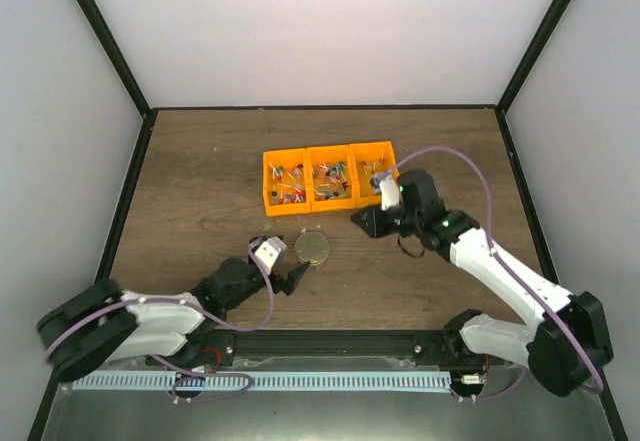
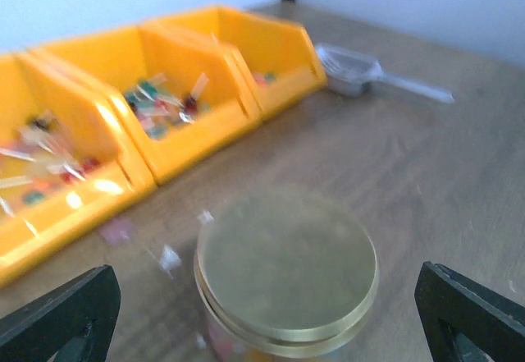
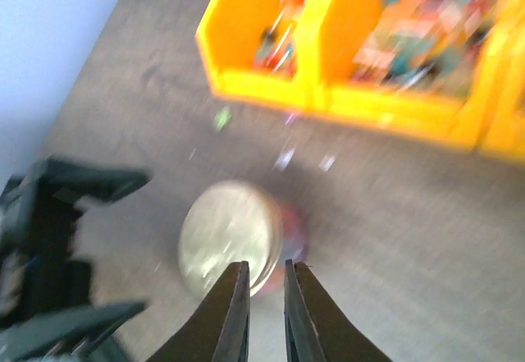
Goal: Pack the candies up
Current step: Reset both arms
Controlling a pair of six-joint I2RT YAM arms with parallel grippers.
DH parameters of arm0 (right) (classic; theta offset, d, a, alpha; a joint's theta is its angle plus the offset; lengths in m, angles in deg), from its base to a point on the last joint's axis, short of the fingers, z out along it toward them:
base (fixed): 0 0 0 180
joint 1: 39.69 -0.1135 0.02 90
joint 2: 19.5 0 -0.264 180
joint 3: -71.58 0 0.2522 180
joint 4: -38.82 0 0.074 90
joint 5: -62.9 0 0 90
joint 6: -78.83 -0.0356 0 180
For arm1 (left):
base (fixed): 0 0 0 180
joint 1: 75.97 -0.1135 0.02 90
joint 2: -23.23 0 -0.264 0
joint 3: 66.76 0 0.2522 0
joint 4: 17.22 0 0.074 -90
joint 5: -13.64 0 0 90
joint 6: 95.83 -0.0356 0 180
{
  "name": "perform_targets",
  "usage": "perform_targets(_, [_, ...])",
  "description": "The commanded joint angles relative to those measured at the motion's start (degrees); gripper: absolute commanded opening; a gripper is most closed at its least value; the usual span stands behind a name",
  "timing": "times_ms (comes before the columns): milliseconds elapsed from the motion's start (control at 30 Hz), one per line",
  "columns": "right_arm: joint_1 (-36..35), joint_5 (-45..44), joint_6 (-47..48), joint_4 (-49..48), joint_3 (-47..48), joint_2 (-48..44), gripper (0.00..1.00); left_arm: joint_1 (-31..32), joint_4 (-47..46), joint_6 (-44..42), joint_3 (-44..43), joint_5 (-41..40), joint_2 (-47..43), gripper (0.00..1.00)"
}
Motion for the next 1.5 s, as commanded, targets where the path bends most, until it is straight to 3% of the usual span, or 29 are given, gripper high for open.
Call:
perform_targets(0, [5.2, -11.4, 7.3, -4.9, 7.9, 4.0, 0.16, 0.0, 24.5, 0.1, -5.9, -9.5, -13.9, 1.0])
perform_targets(100, [10.6, -18.5, 10.7, -10.3, 7.6, 6.5, 0.2, -2.7, 32.1, -0.8, -9.9, -14.7, -21.0, 1.0])
perform_targets(267, [20.3, -21.5, 16.8, -25.3, 1.0, 10.3, 0.24, -18.4, 38.3, -0.5, -15.0, -8.2, -24.7, 1.0])
perform_targets(300, [21.6, -21.9, 17.7, -28.7, -0.6, 10.9, 0.32, -20.5, 38.1, -1.6, -15.6, -8.0, -24.7, 1.0])
perform_targets(367, [23.2, -23.1, 20.2, -37.3, -4.8, 12.3, 0.38, -24.6, 37.4, -2.9, -16.8, -6.5, -23.7, 1.0])
perform_targets(400, [23.4, -24.7, 20.9, -41.7, -7.1, 13.0, 0.51, -26.8, 37.0, -3.1, -17.3, -5.4, -22.8, 1.0])
perform_targets(467, [23.7, -30.3, 22.2, -52.6, -11.6, 14.7, 0.66, -31.6, 35.3, -2.8, -18.4, -3.0, -20.4, 1.0])
perform_targets(533, [24.2, -33.7, 22.3, -62.5, -15.1, 16.9, 0.74, -36.2, 32.4, -2.2, -19.0, -0.6, -18.5, 1.0])
perform_targets(700, [25.8, -34.2, 21.0, -72.7, -19.2, 22.2, 0.84, -46.7, 23.0, -2.7, -19.7, 3.5, -11.2, 1.0])
perform_targets(767, [25.8, -36.6, 20.0, -81.3, -24.2, 22.9, 0.99, -50.3, 17.8, -3.7, -19.2, 5.3, -7.0, 1.0])
perform_targets(867, [25.8, -37.6, 19.2, -92.2, -30.5, 22.0, 1.0, -53.1, 9.5, -8.2, -17.9, 3.9, -0.8, 1.0])
perform_targets(933, [25.8, -35.4, 20.3, -99.9, -34.7, 23.7, 1.0, -55.8, 2.8, -6.5, -16.9, 5.6, 2.9, 1.0])
perform_targets(967, [25.8, -33.9, 21.5, -107.0, -36.9, 25.3, 1.0, -57.3, 6.0, -4.8, -19.3, 6.9, 4.2, 1.0])
perform_targets(1000, [25.8, -32.8, 22.0, -106.7, -37.4, 24.7, 1.0, -58.1, 6.2, -3.6, -19.6, 8.0, 6.0, 1.0])
perform_targets(1100, [25.9, -31.6, 22.6, -107.8, -37.3, 25.1, 1.0, -58.3, -5.0, -2.9, -15.3, 13.5, 9.0, 1.0])
perform_targets(1300, [25.8, -32.6, 21.9, -108.2, -38.3, 24.1, 1.0, -58.1, -15.3, -2.1, -11.2, 10.5, 14.2, 1.0])
perform_targets(1467, [25.8, -35.9, 20.5, -107.8, -37.9, 24.4, 1.0, -56.7, -18.4, -3.0, -12.7, 9.0, 19.9, 1.0])
